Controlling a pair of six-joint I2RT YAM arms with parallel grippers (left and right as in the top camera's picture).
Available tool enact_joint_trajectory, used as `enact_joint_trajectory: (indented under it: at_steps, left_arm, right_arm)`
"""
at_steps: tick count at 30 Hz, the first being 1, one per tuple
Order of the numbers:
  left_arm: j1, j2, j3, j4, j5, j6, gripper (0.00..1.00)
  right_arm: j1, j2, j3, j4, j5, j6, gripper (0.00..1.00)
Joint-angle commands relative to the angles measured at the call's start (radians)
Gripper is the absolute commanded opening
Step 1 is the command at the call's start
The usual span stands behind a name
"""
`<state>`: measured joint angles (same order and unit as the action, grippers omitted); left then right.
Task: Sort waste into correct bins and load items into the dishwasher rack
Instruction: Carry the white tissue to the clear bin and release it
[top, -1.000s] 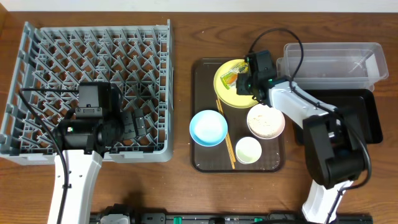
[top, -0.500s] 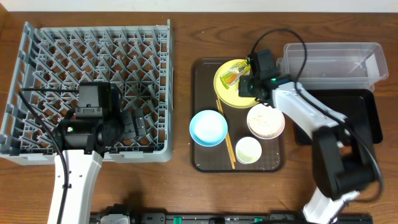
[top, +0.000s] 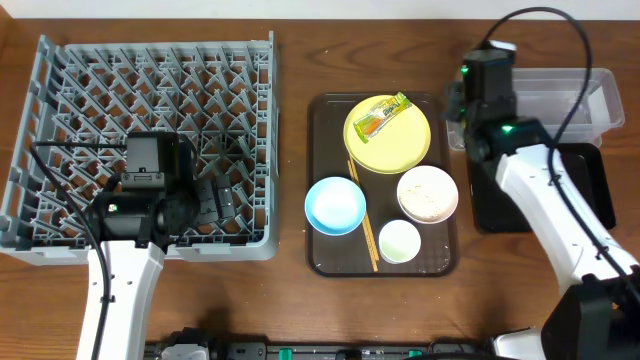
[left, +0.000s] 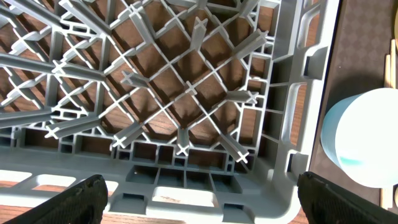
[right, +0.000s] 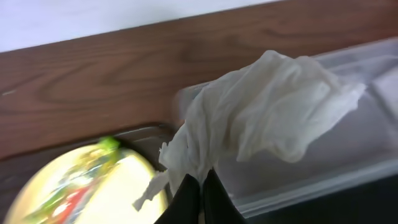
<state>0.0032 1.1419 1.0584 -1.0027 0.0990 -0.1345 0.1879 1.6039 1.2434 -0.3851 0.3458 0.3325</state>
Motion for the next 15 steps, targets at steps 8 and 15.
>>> enact_joint_trajectory:
  at_steps: [8, 15]
  left_arm:
    - [-0.004, 0.001, 0.014, -0.002, 0.006, -0.009, 0.99]
    - [-0.004, 0.001, 0.014, -0.003, 0.005, -0.009, 0.99]
  right_arm:
    - [-0.159, 0.036, 0.006, -0.009, -0.119, 0.011, 0.65]
    - [-0.160, 0.036, 0.006, 0.031, -0.229, 0.011, 0.74]
